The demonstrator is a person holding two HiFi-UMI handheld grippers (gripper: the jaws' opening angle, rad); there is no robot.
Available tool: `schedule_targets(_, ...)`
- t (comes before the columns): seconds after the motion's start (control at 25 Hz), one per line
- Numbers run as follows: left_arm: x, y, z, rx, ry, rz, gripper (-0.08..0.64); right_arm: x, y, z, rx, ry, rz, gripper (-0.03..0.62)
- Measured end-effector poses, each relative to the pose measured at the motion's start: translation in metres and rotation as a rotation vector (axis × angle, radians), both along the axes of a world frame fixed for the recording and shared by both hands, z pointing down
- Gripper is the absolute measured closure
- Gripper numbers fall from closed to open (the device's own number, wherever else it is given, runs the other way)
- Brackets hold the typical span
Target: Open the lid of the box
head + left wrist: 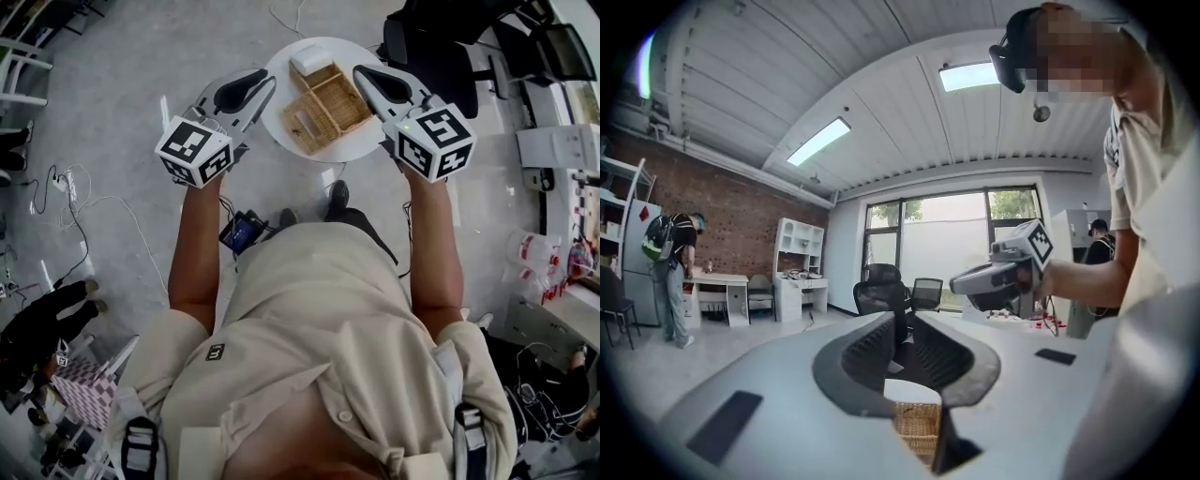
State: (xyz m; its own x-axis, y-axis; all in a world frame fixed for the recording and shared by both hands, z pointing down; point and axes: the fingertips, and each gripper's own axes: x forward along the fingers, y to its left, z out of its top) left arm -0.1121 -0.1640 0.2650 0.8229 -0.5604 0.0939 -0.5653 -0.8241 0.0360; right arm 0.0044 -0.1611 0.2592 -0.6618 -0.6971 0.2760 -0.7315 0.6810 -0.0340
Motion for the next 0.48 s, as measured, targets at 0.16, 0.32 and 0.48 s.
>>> schedule_targets(0.16, 0.001, 0.006, -0.016, 0.038, -0.003, 0.007, 0.505, 0.002, 0.008, -0.017, 0.036, 0.007, 0.005, 0.603)
schedule_targets(0.32, -0.003, 0.013, -0.025, 0.062, 0.001, 0.012, 0.505, -0.003, 0.015, -0.026, 0.063, 0.016, 0.012, 0.603)
schedule_targets(0.48, -0.007, 0.023, -0.026, 0.074, -0.001, 0.014, 0.505, -0.007, 0.025, -0.029, 0.078, 0.023, 0.014, 0.603)
